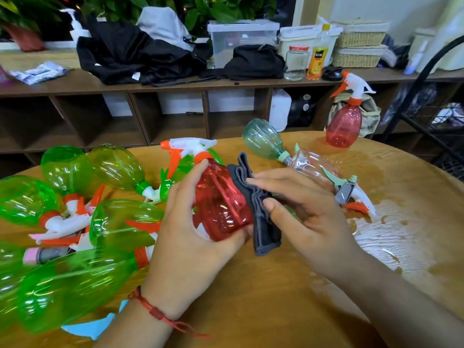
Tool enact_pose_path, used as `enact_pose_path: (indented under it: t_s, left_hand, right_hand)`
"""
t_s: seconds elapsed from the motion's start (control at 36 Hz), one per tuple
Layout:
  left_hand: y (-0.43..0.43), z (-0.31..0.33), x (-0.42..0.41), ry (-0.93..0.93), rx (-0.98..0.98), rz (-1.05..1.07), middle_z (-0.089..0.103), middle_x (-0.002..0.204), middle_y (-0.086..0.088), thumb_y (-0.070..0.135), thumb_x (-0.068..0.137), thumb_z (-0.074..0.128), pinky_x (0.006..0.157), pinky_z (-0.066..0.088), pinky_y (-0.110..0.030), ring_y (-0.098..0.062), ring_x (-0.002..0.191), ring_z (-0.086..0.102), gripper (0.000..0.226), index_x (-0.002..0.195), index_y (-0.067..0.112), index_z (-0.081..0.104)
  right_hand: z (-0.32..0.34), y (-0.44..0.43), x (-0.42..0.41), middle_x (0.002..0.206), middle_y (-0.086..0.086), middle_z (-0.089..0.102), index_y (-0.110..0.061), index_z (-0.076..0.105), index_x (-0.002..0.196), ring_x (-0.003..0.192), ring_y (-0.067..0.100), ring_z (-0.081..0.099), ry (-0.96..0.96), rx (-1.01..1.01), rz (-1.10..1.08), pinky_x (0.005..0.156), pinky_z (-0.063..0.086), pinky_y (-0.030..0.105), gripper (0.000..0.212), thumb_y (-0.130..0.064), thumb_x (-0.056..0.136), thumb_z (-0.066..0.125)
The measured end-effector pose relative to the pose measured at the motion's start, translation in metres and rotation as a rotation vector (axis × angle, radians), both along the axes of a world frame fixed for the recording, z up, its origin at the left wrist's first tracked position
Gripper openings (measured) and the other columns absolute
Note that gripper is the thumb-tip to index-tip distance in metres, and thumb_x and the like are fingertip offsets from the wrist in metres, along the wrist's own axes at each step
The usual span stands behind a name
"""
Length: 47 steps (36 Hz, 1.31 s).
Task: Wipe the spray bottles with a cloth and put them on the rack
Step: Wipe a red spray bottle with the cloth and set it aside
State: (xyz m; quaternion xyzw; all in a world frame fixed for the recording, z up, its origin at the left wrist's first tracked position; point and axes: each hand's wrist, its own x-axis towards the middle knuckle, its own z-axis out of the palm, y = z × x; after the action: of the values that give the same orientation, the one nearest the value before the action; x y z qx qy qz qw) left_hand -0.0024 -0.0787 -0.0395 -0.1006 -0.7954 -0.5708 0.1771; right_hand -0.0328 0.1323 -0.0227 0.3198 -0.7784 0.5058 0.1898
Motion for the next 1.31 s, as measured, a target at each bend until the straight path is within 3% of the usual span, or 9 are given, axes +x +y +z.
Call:
enact_pose_path:
  t_s: [0.14, 0.25, 0.42, 0.58, 0.69, 0.81, 0.97, 1.19, 1.31]
  left_hand:
    - [0.005, 0.002, 0.004, -0.054, 0.127, -0.113, 0.054, 0.157, 0.009, 0.04, 0.067, 0.097, 0.113, 0.051, -0.049, -0.021, 0.142, 0.057, 0.103, 0.155, 0.045, 0.045]
    - [0.006, 0.005, 0.009, -0.055, 0.07, -0.138, 0.052, 0.157, 0.015, 0.037, 0.069, 0.098, 0.115, 0.049, -0.048, -0.017, 0.145, 0.053, 0.101, 0.155, 0.045, 0.045]
    - [0.011, 0.01, 0.018, -0.092, 0.027, -0.225, 0.052, 0.156, 0.021, 0.026, 0.069, 0.102, 0.112, 0.053, -0.042, -0.009, 0.143, 0.054, 0.11, 0.158, 0.045, 0.041]
    - [0.012, 0.006, 0.017, -0.099, -0.082, -0.222, 0.05, 0.148, 0.03, 0.01, 0.067, 0.101, 0.111, 0.053, -0.037, -0.001, 0.137, 0.057, 0.12, 0.157, 0.045, 0.031]
    - [0.012, 0.006, 0.016, -0.019, -0.221, -0.138, 0.047, 0.15, 0.033, 0.031, 0.064, 0.103, 0.112, 0.047, -0.021, 0.002, 0.14, 0.051, 0.12, 0.158, 0.049, 0.03]
    - [0.009, 0.006, 0.013, 0.034, -0.299, -0.02, 0.044, 0.156, 0.027, 0.051, 0.064, 0.098, 0.119, 0.044, -0.037, -0.007, 0.147, 0.045, 0.116, 0.159, 0.052, 0.03]
    - [0.0, 0.001, 0.002, 0.014, -0.085, 0.02, 0.053, 0.156, 0.012, 0.045, 0.069, 0.096, 0.105, 0.056, -0.053, -0.024, 0.134, 0.063, 0.108, 0.158, 0.049, 0.035]
    - [0.006, 0.0, 0.002, -0.014, 0.154, -0.048, 0.057, 0.152, 0.011, 0.037, 0.069, 0.094, 0.11, 0.053, -0.048, -0.018, 0.14, 0.058, 0.103, 0.157, 0.038, 0.042]
    - [0.011, 0.003, 0.009, -0.032, 0.213, -0.123, 0.054, 0.155, 0.007, 0.027, 0.07, 0.098, 0.108, 0.055, -0.038, -0.018, 0.141, 0.057, 0.105, 0.157, 0.035, 0.041]
  right_hand:
    - [0.002, 0.001, -0.001, 0.127, 0.009, 0.07, -0.005, 0.074, 0.125, 0.124, 0.024, 0.067, 0.036, -0.039, -0.018, 0.104, 0.051, 0.035, 0.031, 0.0, 0.097, 0.061]
    - [0.0, -0.001, -0.003, 0.127, 0.007, 0.072, -0.006, 0.074, 0.125, 0.124, 0.025, 0.066, -0.044, -0.131, -0.037, 0.105, 0.05, 0.034, 0.03, -0.001, 0.1, 0.058]
    - [-0.001, 0.002, -0.01, 0.128, 0.008, 0.072, -0.012, 0.072, 0.132, 0.124, 0.028, 0.067, -0.287, -0.269, 0.007, 0.106, 0.052, 0.055, 0.033, -0.014, 0.107, 0.049]
    - [-0.002, 0.001, -0.008, 0.127, 0.003, 0.073, -0.011, 0.073, 0.129, 0.125, 0.026, 0.066, -0.21, -0.189, -0.028, 0.107, 0.051, 0.04, 0.031, -0.006, 0.106, 0.054]
    - [-0.002, 0.001, -0.007, 0.128, 0.0, 0.072, -0.011, 0.073, 0.13, 0.127, 0.023, 0.064, -0.144, -0.104, -0.019, 0.106, 0.049, 0.027, 0.032, -0.001, 0.105, 0.055]
    - [0.0, 0.002, -0.007, 0.129, -0.001, 0.071, -0.011, 0.073, 0.13, 0.128, 0.023, 0.064, -0.119, -0.074, -0.018, 0.107, 0.05, 0.031, 0.032, -0.003, 0.103, 0.057]
    - [-0.002, -0.004, 0.0, 0.131, 0.002, 0.069, -0.01, 0.074, 0.128, 0.129, 0.022, 0.064, -0.056, -0.019, 0.004, 0.108, 0.051, 0.036, 0.031, -0.003, 0.1, 0.064]
    - [0.0, -0.004, 0.0, 0.131, 0.002, 0.069, -0.009, 0.075, 0.126, 0.129, 0.021, 0.063, -0.036, -0.079, -0.007, 0.109, 0.049, 0.032, 0.029, -0.003, 0.101, 0.061]
    - [0.0, -0.002, -0.004, 0.132, 0.006, 0.07, -0.007, 0.072, 0.13, 0.13, 0.025, 0.063, -0.15, -0.185, 0.005, 0.112, 0.05, 0.044, 0.032, -0.003, 0.104, 0.054]
